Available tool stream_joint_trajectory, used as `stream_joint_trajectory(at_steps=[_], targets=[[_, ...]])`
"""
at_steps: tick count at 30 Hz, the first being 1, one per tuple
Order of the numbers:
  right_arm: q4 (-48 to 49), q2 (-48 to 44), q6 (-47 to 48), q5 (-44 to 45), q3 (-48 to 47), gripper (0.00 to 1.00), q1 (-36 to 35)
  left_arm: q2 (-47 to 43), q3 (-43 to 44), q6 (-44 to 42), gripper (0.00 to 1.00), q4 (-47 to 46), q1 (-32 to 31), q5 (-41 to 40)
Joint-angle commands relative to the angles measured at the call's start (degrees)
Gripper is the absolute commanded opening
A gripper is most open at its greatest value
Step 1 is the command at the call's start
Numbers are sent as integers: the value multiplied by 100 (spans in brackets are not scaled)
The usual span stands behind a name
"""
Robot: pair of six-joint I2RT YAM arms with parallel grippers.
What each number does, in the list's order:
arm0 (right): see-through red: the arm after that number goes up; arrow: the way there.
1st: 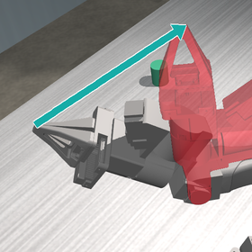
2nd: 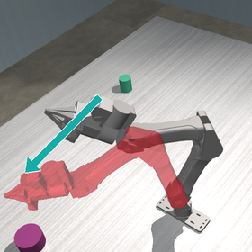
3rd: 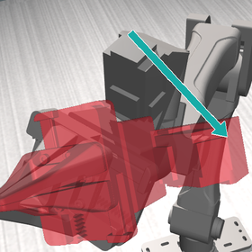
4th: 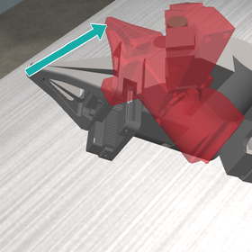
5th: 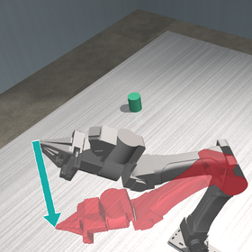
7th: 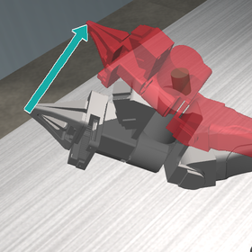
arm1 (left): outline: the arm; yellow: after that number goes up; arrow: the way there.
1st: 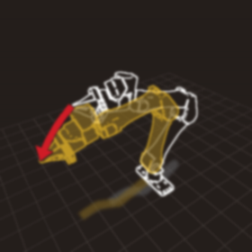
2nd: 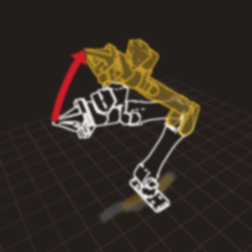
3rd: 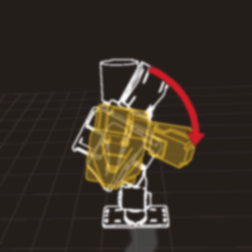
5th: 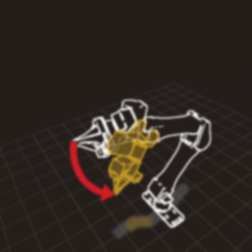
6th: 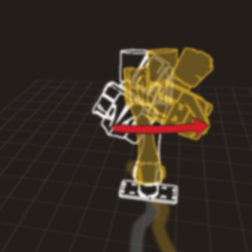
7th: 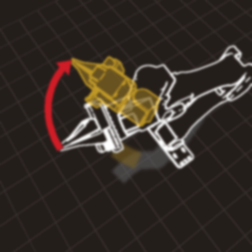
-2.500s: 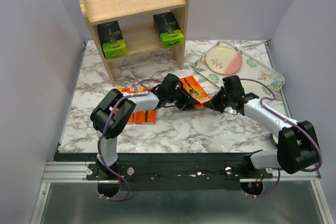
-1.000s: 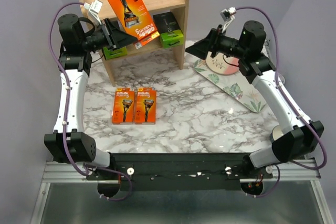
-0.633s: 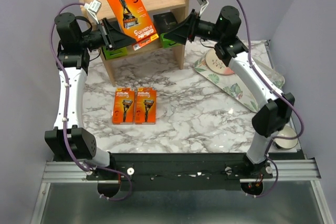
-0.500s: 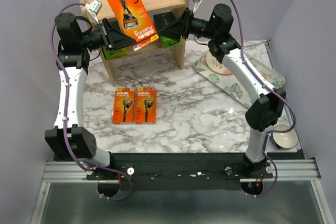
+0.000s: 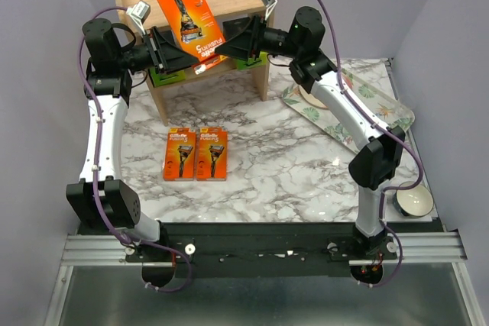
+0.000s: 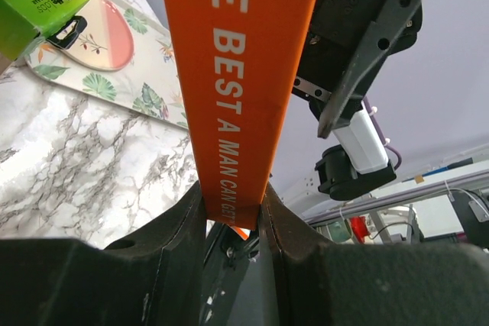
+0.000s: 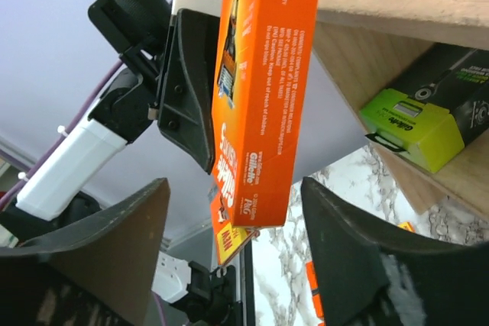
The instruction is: Place and organize the shaving razors onto the shelf
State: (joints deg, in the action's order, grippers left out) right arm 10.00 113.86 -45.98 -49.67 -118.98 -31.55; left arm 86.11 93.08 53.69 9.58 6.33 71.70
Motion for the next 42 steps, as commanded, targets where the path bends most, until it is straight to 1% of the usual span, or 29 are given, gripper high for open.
stream_joint_trajectory(at_steps=[1,3,6,7,9,10,12,13,16,21,22,25,27,30,32,33,34,35,36,39,40,42], targets=[[-15,145,-52,352,-248,67,-35,-6,-53,133,23,-238,18,160],[-24,180,-52,431,-266,61,-35,-6,-53,150,25,-238,18,125],[-130,215,18,554,-363,48,-35,3,-44,150,27,-255,26,99],[-147,206,19,590,-372,41,-35,3,-53,159,31,-273,18,46],[-200,206,10,747,-398,37,-35,-15,-44,124,34,-264,18,19],[-244,206,-34,792,-398,36,-35,-32,-53,107,38,-281,18,-24],[-340,224,-43,1019,-494,19,-35,-85,-62,28,41,-282,26,-33],[-558,241,-78,1160,-530,1,-35,-103,-79,-25,47,-290,26,-51],[-841,259,-253,1574,-679,1,17,-226,-88,-324,61,-220,53,-121],[-982,259,-465,2003,-907,1,149,-498,-193,-736,67,-106,202,-139],[-1252,259,-552,2109,-1004,1,201,-533,-220,-807,69,-62,237,-148],[-1613,294,-702,2575,-1214,1,324,-665,-264,-1087,73,183,299,-121],[-1659,399,-694,2743,-1338,1,378,-726,-290,-1194,74,368,308,-113],[-1677,601,-650,2883,-1637,3,474,-762,-395,-1256,75,430,299,-148],[-1668,698,-606,2998,-1856,22,518,-771,-396,-1413,75,587,299,-183],[-1659,751,-588,2981,-1944,33,544,-779,-396,-1423,75,615,308,-192],[-1685,830,-562,2963,-1997,60,571,-779,-413,-1432,75,632,308,-192],[-1729,839,-570,2980,-2032,69,588,-788,-413,-1466,75,667,299,-200],[-1773,839,-596,3033,-2024,76,606,-797,-431,-1484,75,685,299,-218],[-1800,769,-676,3051,-1919,79,711,-814,-475,-1520,76,755,299,-236],[-1800,734,-702,3034,-1875,82,764,-815,-492,-1528,76,755,299,-236],[-1765,629,-711,3007,-1813,82,826,-832,-580,-1502,76,685,299,-244]])
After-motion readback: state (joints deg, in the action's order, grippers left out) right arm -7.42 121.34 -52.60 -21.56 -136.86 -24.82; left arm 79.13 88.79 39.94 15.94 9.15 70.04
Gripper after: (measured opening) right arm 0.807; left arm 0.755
